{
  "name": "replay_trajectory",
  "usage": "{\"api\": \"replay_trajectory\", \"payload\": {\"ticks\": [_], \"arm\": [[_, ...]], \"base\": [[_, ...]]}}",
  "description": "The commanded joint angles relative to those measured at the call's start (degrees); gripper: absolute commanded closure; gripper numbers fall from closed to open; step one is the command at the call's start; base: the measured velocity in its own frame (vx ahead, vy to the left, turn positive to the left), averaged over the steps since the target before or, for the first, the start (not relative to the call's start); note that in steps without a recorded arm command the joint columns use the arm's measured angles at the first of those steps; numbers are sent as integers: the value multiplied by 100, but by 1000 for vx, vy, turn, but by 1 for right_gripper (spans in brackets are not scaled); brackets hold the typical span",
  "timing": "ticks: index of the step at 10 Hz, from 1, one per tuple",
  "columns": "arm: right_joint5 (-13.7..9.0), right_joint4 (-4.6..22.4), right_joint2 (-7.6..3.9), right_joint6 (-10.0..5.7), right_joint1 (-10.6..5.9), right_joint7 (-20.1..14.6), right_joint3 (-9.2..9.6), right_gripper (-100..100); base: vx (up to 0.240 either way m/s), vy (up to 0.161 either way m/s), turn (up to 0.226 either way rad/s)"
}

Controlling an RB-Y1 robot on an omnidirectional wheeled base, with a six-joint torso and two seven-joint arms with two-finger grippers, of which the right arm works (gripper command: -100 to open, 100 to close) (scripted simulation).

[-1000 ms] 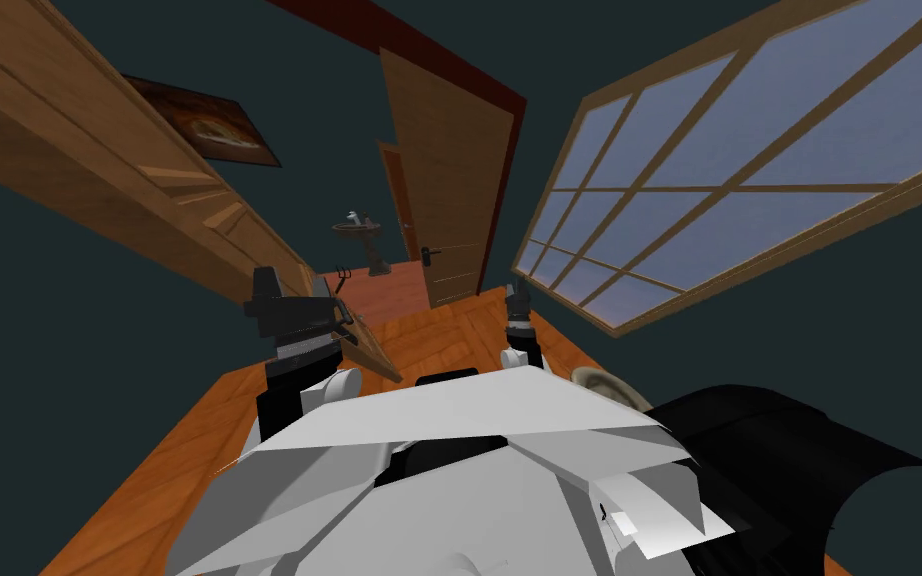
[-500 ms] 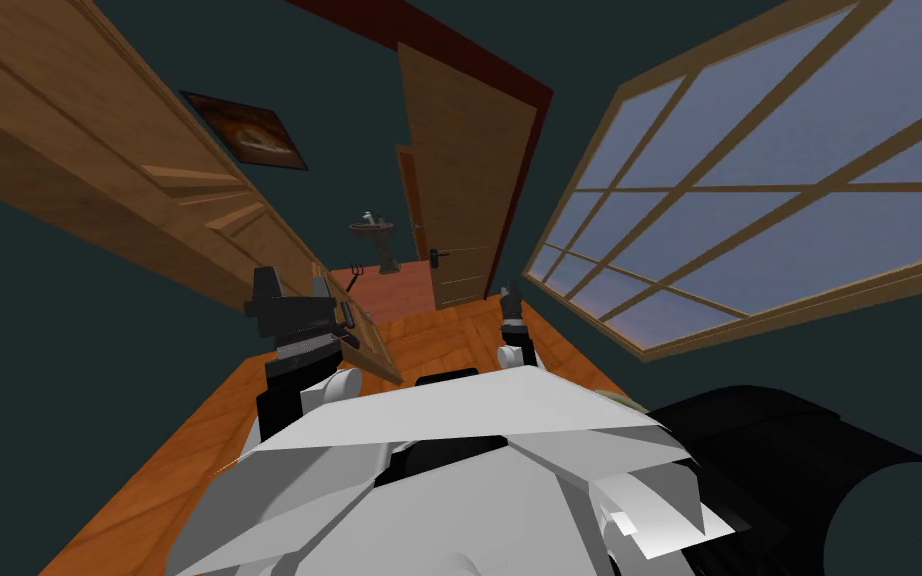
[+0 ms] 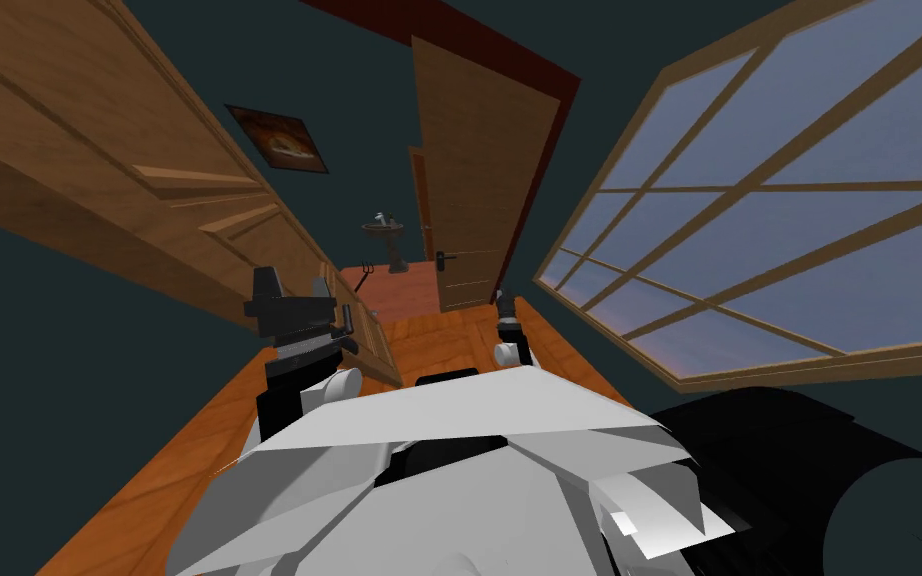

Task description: Pull the door open

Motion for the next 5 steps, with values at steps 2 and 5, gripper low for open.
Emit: {"api": "replay_trajectory", "payload": {"ticks": [2, 5], "arm": [[-174, 275, -29, 70, -167, 123, 4, -100], [-480, 729, -30, 202, -440, 360, 37, -100]], "base": [[92, -26, 98], [126, -44, 169]]}}
